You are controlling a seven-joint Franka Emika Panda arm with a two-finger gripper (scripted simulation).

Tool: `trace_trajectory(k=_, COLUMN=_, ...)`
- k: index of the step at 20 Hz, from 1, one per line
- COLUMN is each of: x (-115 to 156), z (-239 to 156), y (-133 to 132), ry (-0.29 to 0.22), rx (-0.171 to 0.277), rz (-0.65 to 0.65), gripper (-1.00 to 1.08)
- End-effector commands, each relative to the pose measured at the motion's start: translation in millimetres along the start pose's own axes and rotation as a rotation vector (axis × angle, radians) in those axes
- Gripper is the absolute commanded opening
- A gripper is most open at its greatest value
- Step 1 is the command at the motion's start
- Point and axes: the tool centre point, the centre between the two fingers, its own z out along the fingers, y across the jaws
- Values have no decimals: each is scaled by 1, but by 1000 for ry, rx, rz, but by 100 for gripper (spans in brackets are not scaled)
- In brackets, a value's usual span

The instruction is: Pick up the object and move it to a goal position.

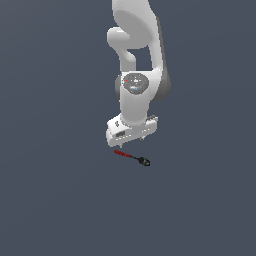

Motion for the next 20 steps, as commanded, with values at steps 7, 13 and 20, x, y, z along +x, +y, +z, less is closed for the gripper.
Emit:
trace_trajectory(k=7, x=5, z=20, y=3, ry=0, rx=-3, rz=-241, gripper=100)
trace_trajectory(k=13, x=8, z=35, y=4, ry=2, rx=-4, rz=-411, gripper=100)
trace_trajectory(k=20, x=12, z=51, y=5, ry=6, rx=-3, rz=-608, gripper=100)
